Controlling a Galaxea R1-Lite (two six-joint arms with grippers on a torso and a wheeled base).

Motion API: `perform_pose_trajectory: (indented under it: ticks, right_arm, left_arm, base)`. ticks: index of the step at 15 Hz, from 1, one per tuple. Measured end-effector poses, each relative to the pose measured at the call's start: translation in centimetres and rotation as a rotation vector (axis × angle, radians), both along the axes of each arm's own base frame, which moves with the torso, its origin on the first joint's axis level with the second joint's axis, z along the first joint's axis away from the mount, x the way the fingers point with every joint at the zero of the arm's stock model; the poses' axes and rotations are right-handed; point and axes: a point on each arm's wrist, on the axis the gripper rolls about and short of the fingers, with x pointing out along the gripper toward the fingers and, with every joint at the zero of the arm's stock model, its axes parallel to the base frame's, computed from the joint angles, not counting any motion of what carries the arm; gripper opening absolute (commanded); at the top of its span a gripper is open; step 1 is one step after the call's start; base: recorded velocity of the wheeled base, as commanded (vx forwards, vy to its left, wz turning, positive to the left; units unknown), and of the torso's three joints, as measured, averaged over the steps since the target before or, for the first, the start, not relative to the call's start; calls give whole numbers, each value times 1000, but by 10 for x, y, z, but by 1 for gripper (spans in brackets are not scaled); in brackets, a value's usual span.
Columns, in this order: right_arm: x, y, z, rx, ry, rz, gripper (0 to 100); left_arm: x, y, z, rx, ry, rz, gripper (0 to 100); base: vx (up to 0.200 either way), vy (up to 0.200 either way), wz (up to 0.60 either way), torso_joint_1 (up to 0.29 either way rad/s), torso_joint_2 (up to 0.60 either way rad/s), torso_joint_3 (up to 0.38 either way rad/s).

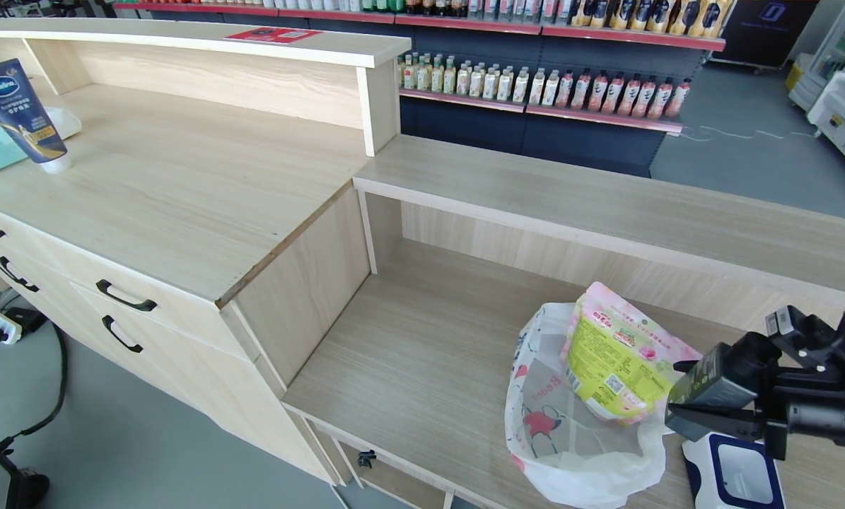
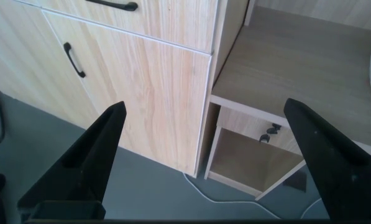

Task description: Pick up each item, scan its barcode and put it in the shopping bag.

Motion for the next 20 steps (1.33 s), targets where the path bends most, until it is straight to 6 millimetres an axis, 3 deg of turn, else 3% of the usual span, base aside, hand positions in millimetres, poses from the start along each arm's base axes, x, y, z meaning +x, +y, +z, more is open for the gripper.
perform_pose_trajectory:
  ticks: [4,8,11,15,20]
  right_arm:
    - [-22,3,37,-46,-95,-90,0]
    - [-34,7,49,-98,-197,-76,0]
    - [-39,12,51,-101,-216,-58,0]
    - [-38,17,48,-90,-194,-26,0]
    - [-15,11,28,-90,-195,-19,0]
  left_arm:
    - [0,0,0,0,0,0,100]
    - [0,0,0,0,0,0,100]
    - [0,0,0,0,0,0,100]
    - [0,0,0,0,0,0,100]
    - [0,0,0,0,0,0,100]
  base:
    - [0,0,0,0,0,0]
    - [0,0,150,-1,1,-2]
    - [0,0,600,4,4,2]
    - [0,0,0,0,0,0]
    - [0,0,0,0,0,0]
